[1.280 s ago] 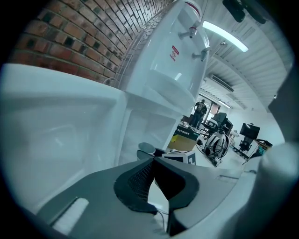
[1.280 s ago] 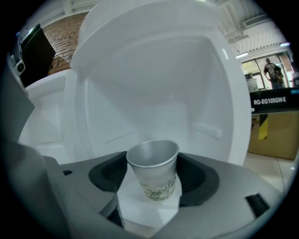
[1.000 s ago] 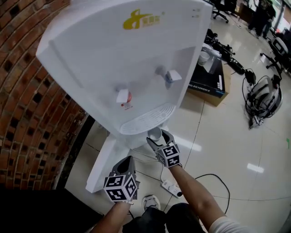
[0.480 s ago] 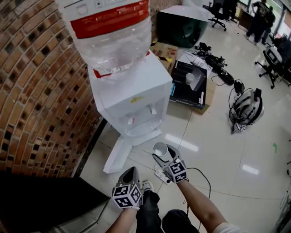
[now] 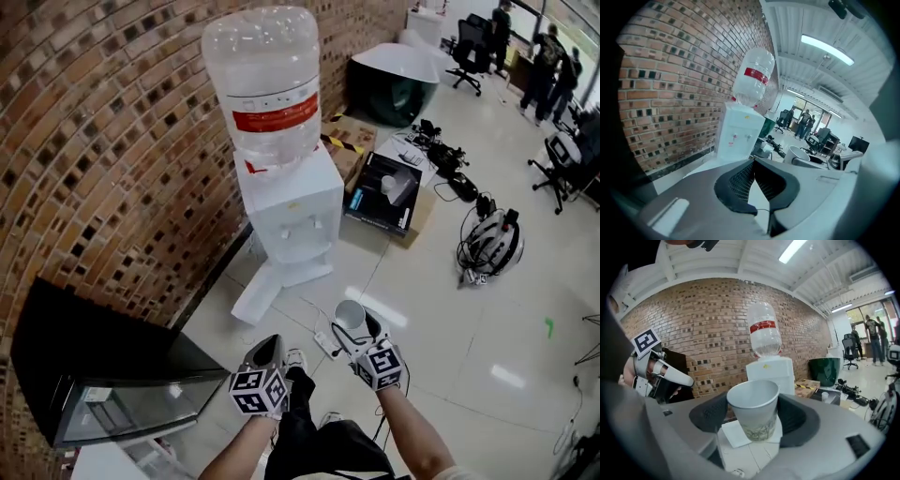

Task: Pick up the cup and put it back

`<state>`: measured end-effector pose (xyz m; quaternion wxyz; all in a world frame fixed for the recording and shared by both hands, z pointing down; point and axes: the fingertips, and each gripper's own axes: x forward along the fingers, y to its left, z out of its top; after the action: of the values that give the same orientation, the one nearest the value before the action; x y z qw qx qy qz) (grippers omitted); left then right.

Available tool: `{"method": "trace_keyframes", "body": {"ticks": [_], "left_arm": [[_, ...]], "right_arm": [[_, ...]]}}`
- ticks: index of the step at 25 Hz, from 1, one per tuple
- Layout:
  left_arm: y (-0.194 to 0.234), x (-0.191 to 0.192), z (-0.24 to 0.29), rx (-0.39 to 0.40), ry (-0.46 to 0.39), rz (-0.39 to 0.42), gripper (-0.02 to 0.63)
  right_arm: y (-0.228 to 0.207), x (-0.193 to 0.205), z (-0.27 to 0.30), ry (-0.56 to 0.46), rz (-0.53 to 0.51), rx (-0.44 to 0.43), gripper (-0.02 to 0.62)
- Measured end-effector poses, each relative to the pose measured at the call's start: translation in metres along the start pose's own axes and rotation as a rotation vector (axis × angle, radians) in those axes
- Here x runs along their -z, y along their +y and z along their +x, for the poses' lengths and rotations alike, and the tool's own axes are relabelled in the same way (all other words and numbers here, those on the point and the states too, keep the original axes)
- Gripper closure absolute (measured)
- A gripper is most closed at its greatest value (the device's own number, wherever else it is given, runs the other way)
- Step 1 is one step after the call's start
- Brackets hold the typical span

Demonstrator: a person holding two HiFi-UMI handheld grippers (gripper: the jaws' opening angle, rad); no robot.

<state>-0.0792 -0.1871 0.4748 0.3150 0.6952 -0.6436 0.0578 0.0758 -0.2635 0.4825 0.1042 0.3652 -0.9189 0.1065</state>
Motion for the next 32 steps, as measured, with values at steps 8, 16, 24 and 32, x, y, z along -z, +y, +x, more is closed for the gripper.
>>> {"method": "trace_keyframes", "body": {"ticks": [8,16,24,32], "left_arm": [[-0.034,-0.013,-0.111,-0.035,-0.072,-0.046,0.606],[-0.053,0.001,-0.188,-0.017,-0.072,0.012,0.606],[-0.051,0.034,-0.265,0.091,-0.054,0.041,0.606],[-0.046,0.06,-0.32,0.14,-0.067,0.089,0.606]], "right_arm": [[0.055,-0.066,-0.113,-0.065,0.028,-0.024,0.264],[0.129,-0.093,-0.184,-0.044,0.041,-0.016,0.264],[0.216,-0.098,-0.238,-0.069,0.079,0.032,0.262],[0.284,-0.076,-0.287,-0.052,0.096,0.079,0.262]]}}
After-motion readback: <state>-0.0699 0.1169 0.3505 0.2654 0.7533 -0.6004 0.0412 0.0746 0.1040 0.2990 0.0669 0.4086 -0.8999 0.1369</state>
